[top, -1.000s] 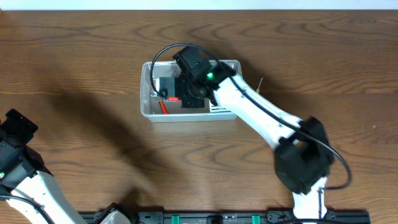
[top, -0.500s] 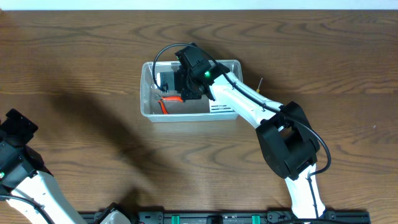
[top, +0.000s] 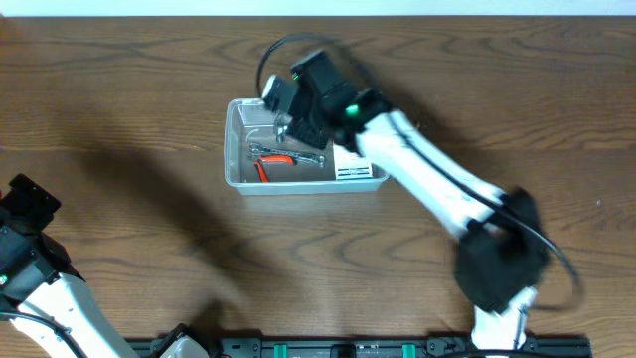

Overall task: Pack container
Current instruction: 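Carry the wrench into the container, release, and withdraw, then lower the right gripper onto the yellow-handled screwdriver and grasp it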

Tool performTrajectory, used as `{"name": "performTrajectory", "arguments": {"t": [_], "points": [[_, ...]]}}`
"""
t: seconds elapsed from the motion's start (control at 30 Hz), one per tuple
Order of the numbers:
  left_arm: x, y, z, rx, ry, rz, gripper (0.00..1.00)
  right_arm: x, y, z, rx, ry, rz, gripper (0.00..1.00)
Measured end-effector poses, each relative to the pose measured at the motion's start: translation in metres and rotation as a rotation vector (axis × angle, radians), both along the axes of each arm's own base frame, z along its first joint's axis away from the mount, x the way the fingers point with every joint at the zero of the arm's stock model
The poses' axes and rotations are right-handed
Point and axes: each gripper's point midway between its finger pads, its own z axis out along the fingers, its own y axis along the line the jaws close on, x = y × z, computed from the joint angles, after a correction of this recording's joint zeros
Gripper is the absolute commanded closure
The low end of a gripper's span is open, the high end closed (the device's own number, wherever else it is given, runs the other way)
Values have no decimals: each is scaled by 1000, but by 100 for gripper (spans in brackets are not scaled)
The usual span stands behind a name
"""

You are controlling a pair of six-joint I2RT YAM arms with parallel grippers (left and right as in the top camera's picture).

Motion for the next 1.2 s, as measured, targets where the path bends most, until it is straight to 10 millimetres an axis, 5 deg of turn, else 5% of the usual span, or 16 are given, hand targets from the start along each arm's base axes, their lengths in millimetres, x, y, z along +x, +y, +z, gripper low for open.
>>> {"name": "performTrajectory", "arguments": {"t": [0.1,0.17,0.27,0.37,0.5,0.77,0.87,1.07,1.2], "points": [[0,0,0,0,0,0,2,-9,-48,83,122,-28,-160,43],[0,0,0,0,0,0,2,-13,-85,118,182,-27,-278,43],[0,0,0,0,0,0,2,-16,-150,135,242,38,-516,51],[0,0,0,0,0,0,2,-18,-198,109,254,184,-766,58],[0,0,0,0,0,0,2,-20,-225,46,233,387,-1014,61],[0,0,0,0,0,0,2,-32,-220,-60,157,617,-1242,45],[0,0,0,0,0,0,2,-36,-214,-92,154,673,-1289,52],[0,0,0,0,0,0,2,-46,-206,-143,151,784,-1346,56],[0,0,0,0,0,0,2,-48,-204,-159,154,815,-1373,59]]}}
